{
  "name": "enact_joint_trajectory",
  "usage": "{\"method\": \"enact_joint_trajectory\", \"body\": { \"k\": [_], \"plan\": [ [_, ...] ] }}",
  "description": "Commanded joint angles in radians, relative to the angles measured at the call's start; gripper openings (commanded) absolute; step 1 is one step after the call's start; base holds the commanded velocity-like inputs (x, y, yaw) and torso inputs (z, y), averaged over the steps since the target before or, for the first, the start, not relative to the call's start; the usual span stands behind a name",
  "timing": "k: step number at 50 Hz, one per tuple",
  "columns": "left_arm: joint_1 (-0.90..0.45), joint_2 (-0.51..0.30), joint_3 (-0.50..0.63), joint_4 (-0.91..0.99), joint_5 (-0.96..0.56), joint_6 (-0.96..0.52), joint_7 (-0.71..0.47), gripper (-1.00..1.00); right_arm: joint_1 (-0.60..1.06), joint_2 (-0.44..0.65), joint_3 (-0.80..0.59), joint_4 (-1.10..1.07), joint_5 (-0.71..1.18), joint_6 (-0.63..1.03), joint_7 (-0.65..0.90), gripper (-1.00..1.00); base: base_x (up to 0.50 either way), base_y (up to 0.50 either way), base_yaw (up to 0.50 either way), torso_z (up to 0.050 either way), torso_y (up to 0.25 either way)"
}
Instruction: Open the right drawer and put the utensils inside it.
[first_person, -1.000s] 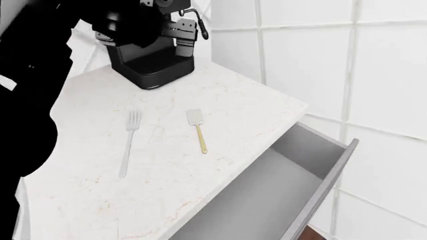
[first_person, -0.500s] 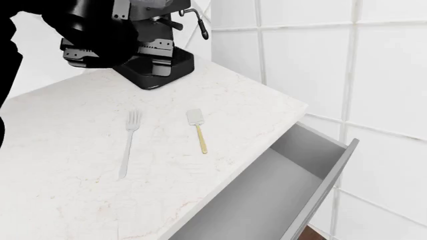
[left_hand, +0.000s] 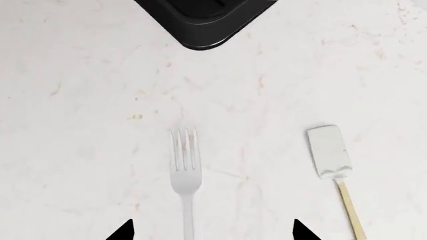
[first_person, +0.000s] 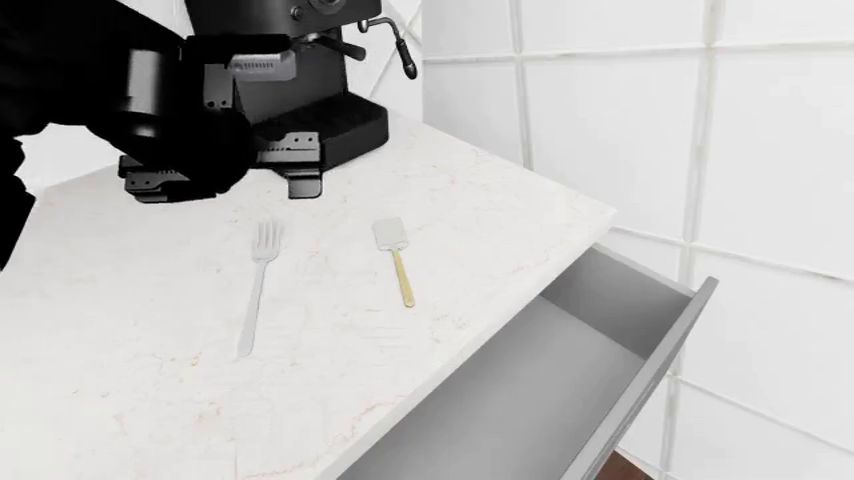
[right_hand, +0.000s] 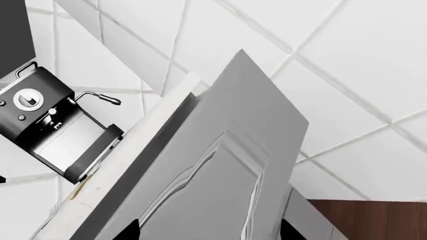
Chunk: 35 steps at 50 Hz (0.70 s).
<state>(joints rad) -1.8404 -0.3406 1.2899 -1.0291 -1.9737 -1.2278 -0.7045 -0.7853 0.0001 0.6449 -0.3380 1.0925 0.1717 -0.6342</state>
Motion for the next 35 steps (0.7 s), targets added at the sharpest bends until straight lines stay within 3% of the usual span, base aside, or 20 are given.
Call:
{"method": "enact_joint_trajectory", "body": {
  "k": [1, 22, 35],
  "plan": [
    [0.052, -0.046, -0.014, 0.034, -0.018, 0.028, -0.034, 1.00, 0.000, 0.000, -0.002, 0.011, 0.004, 0.001, -0.005, 1.00, 0.00, 0.00, 0.00, 0.000, 0.000],
    [0.158, -0.021, 0.057, -0.010, 0.093, 0.077, 0.111, 1.00, 0.000, 0.000, -0.019, 0.025, 0.012, -0.009, -0.011, 1.00, 0.00, 0.00, 0.00, 0.000, 0.000],
    [0.200, -0.024, 0.059, -0.009, 0.092, 0.081, 0.124, 1.00, 0.000, 0.000, -0.019, 0.023, 0.018, -0.002, -0.013, 1.00, 0.00, 0.00, 0.00, 0.000, 0.000]
  ]
}}
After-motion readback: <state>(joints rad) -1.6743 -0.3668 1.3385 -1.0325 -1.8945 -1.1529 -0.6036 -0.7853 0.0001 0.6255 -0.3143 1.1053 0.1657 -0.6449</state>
